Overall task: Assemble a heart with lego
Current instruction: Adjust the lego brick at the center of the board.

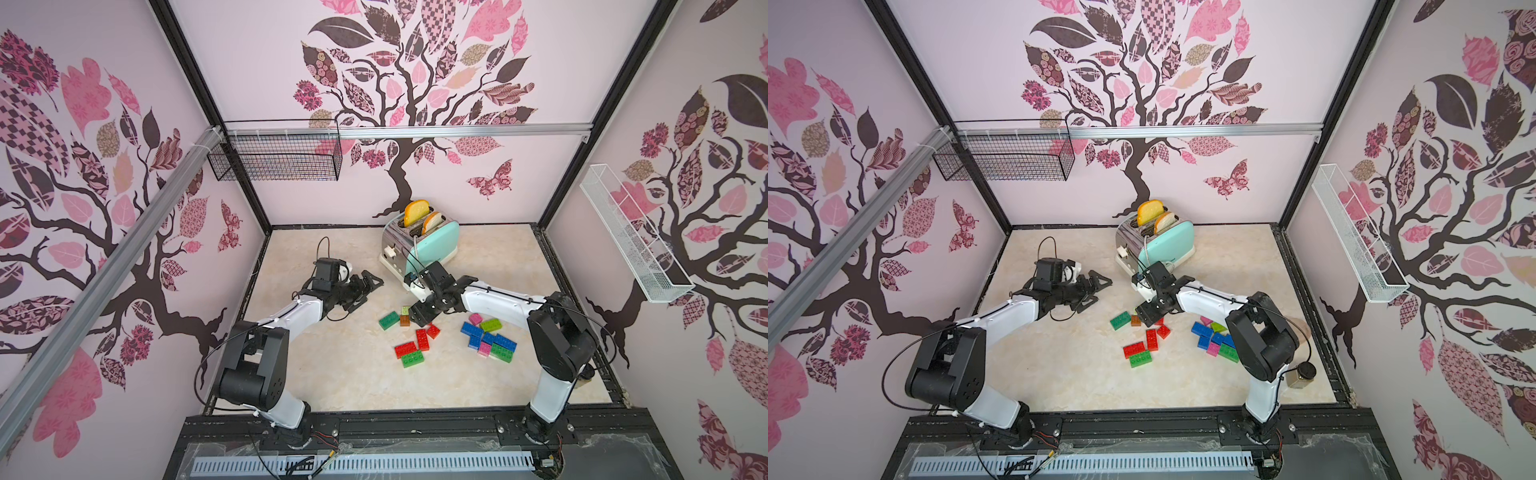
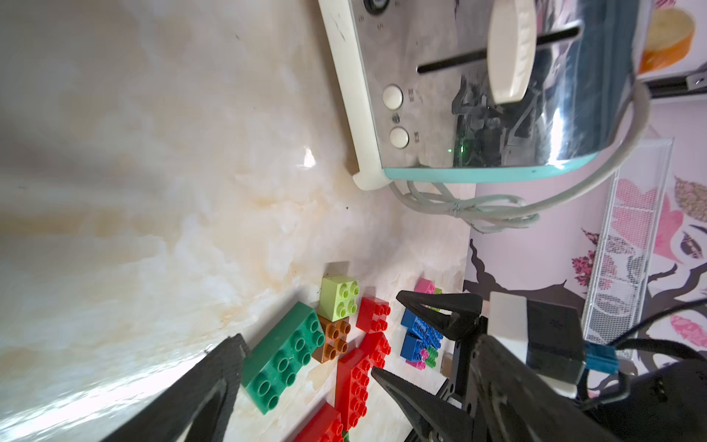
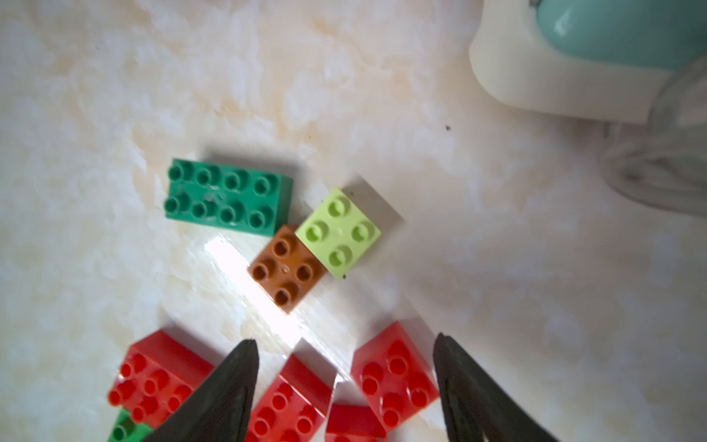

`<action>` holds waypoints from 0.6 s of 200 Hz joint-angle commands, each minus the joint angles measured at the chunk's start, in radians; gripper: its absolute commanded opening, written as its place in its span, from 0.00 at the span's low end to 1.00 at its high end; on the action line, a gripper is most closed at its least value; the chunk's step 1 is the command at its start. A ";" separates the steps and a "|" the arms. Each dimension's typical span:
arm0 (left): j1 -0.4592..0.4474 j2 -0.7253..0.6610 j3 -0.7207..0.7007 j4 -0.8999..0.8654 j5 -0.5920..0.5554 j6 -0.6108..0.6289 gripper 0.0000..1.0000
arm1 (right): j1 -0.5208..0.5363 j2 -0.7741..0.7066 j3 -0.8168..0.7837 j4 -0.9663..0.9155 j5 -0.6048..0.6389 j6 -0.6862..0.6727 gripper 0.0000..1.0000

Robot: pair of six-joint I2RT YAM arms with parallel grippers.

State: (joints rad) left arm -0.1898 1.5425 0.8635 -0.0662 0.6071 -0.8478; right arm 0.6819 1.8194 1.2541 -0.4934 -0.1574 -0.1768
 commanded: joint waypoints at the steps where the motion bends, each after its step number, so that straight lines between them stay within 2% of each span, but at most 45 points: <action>1: 0.030 -0.055 -0.016 -0.044 0.004 0.026 0.97 | 0.019 0.047 0.069 -0.009 0.016 0.025 0.78; 46: 0.041 -0.110 -0.020 -0.079 0.003 0.039 0.97 | 0.039 0.130 0.108 -0.034 0.092 0.036 0.79; 87: 0.041 -0.113 -0.018 -0.074 0.009 0.039 0.97 | 0.038 0.135 0.057 -0.037 0.153 0.048 0.80; 120: 0.042 -0.115 -0.023 -0.070 0.010 0.038 0.97 | 0.024 0.085 -0.031 -0.045 0.186 0.055 0.80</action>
State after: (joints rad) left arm -0.1509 1.4425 0.8543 -0.1375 0.6090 -0.8276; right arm 0.7204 1.9430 1.2919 -0.4915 -0.0376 -0.1356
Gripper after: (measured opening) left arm 0.973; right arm 0.795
